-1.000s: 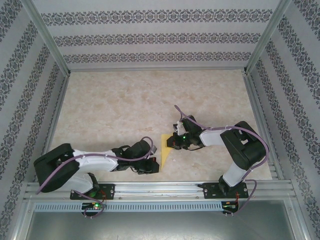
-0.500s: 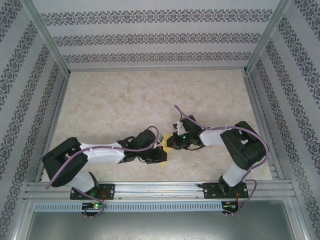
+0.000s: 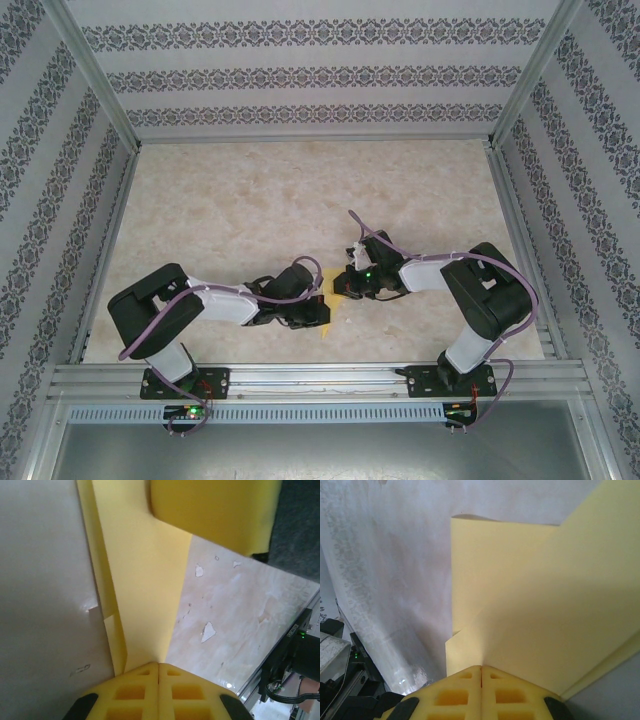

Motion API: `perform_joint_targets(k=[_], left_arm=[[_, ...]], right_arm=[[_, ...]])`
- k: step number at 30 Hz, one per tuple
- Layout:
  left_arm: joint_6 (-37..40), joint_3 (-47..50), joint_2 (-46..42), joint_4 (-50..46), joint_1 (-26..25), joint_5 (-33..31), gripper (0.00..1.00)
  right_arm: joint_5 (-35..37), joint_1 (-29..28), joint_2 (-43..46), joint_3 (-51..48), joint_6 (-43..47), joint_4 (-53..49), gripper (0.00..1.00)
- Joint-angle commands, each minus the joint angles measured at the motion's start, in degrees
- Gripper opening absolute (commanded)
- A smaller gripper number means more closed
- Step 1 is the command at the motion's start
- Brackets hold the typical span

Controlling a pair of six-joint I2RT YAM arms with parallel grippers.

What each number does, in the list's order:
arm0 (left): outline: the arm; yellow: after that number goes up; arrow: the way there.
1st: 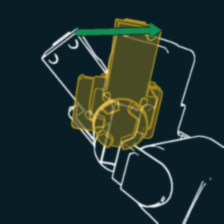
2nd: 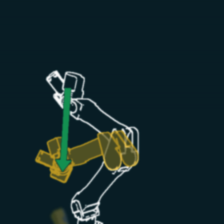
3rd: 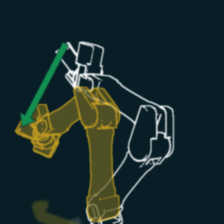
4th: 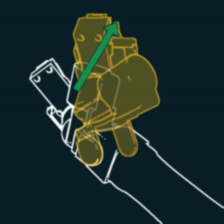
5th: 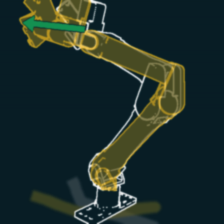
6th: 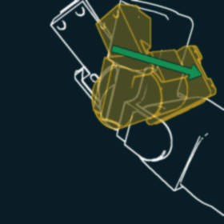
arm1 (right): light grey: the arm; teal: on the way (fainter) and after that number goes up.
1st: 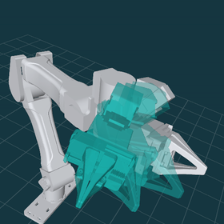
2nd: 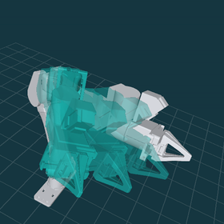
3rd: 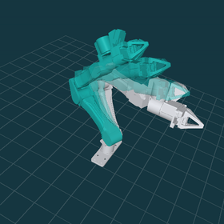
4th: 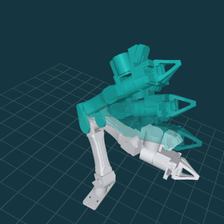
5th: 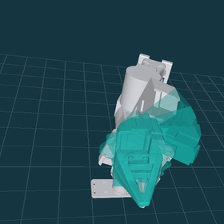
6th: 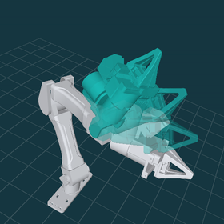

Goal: Fold a paper plane with a square sheet of paper (fold left side to right side)
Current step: Fold the wing for the fifth time at the center of the table.

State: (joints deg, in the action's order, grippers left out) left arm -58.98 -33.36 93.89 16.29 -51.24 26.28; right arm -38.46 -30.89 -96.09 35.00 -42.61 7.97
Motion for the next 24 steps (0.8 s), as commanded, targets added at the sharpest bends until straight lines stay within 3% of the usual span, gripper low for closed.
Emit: perform_joint_targets(k=[1,12,24], left_arm=[[-1.56,3.88,-0.32,0.77,0.44,-2.20,0.01],[-1.49,6.30,-1.34,1.36,0.35,-1.41,0.00],[0.08,1.00,-3.99,-1.83,0.35,0.09,0.00]], right_arm=[[5.18,-0.13,-1.12,0.22,1.21,-5.81,0.00],[-0.51,3.11,0.90,5.20,1.43,-3.32,0.00],[4.27,4.87,-4.10,3.15,3.47,-5.85,0.00]])
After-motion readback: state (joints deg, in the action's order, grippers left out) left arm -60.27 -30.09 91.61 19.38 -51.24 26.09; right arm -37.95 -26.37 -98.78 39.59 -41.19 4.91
